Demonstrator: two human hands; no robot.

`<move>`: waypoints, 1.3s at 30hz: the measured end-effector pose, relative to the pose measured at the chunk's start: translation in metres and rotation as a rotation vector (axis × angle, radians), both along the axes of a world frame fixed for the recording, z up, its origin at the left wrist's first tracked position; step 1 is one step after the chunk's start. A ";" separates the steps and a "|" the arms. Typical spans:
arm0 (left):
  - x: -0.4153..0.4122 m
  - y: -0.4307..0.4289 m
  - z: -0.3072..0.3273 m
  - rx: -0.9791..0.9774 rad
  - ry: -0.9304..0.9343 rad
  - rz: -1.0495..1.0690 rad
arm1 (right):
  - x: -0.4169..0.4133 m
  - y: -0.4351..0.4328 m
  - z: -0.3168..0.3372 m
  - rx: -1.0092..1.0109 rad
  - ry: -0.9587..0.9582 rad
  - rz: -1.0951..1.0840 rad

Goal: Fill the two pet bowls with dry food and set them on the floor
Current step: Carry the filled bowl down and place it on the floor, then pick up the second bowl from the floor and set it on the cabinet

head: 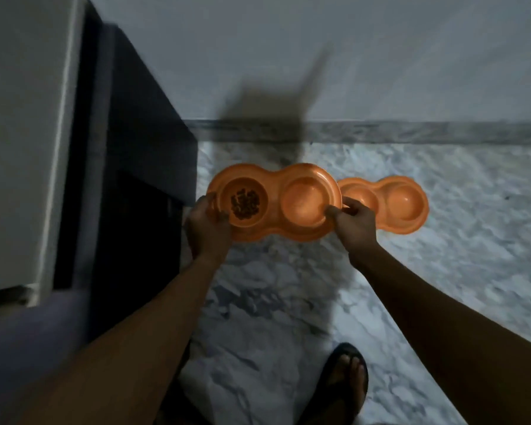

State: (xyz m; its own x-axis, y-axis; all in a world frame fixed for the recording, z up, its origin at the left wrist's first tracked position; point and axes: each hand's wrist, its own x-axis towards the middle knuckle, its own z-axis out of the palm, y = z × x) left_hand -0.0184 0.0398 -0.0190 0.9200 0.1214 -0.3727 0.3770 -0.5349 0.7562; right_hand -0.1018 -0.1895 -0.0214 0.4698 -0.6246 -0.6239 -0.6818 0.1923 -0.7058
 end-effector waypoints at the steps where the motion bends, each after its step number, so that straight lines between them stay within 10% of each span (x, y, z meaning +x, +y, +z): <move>1: 0.000 0.005 -0.027 0.007 -0.003 0.007 | 0.001 0.004 -0.029 -0.011 0.032 0.027; 9: 0.026 0.015 -0.135 0.073 0.060 0.000 | 0.016 0.019 -0.145 -0.054 0.122 0.009; 31: -0.060 -0.216 -0.104 0.127 0.036 -0.457 | -0.062 -0.142 -0.110 -0.509 0.292 -0.101; 39: -0.081 -0.272 -0.140 0.325 0.130 -0.345 | -0.091 -0.196 -0.148 -0.284 0.189 -0.232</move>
State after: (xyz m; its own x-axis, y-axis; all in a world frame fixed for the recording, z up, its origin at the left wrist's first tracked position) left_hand -0.0995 -0.2327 -0.1586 0.8754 -0.0532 -0.4805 0.2164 -0.8456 0.4880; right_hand -0.1932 -0.3850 -0.1691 0.1901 -0.8601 -0.4733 -0.7657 0.1719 -0.6198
